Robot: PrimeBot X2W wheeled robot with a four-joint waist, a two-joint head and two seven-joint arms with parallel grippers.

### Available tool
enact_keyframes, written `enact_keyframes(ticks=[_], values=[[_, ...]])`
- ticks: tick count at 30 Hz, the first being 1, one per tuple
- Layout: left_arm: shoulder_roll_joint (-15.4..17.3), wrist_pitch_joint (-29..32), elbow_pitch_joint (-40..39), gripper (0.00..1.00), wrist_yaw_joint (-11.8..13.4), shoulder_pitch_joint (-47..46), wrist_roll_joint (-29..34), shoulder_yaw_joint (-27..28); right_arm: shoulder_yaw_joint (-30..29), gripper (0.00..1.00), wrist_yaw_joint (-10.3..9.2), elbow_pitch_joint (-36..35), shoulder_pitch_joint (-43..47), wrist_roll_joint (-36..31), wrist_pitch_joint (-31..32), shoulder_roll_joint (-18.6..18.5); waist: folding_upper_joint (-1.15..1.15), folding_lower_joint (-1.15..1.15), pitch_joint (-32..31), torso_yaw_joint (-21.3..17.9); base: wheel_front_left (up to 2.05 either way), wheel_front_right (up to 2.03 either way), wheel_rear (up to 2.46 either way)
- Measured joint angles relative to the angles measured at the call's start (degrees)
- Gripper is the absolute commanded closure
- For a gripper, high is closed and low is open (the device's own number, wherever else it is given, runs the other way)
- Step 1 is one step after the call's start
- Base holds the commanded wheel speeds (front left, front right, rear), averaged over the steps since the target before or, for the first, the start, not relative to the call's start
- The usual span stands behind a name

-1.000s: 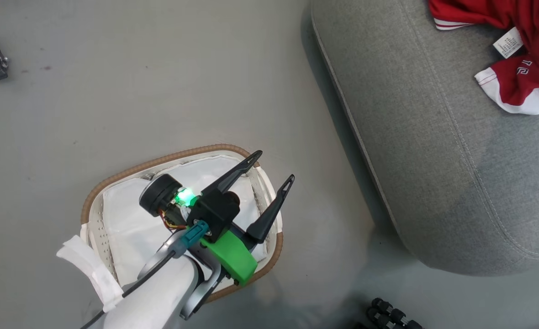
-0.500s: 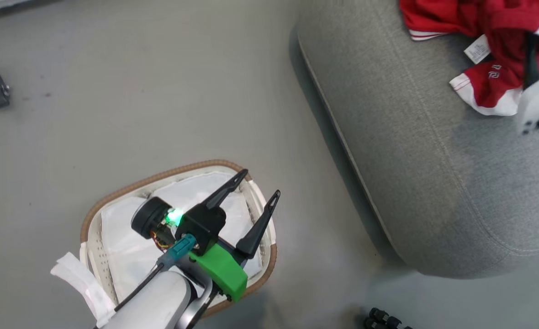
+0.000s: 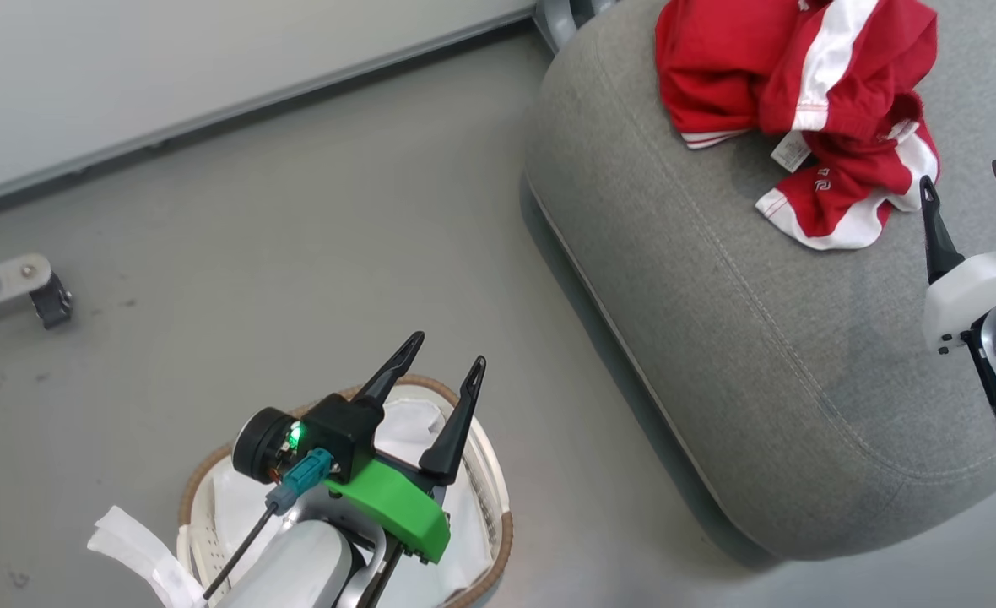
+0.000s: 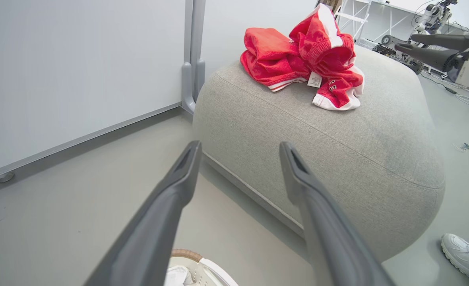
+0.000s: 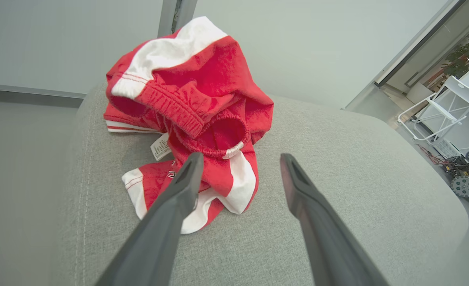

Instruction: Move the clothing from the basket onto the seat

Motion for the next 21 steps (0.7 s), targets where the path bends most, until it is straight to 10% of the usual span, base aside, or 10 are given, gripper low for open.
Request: enact_keyframes(ticks=[21], values=[[-2.42, -2.05, 1.53, 0.0, 6.3, 11.7, -2.01, 17.25, -0.32, 0.0, 0.0, -7.45, 6.66, 3.42, 0.0, 6.77, 0.0, 0.0, -13.37, 11.2, 0.0, 0.0, 0.0]])
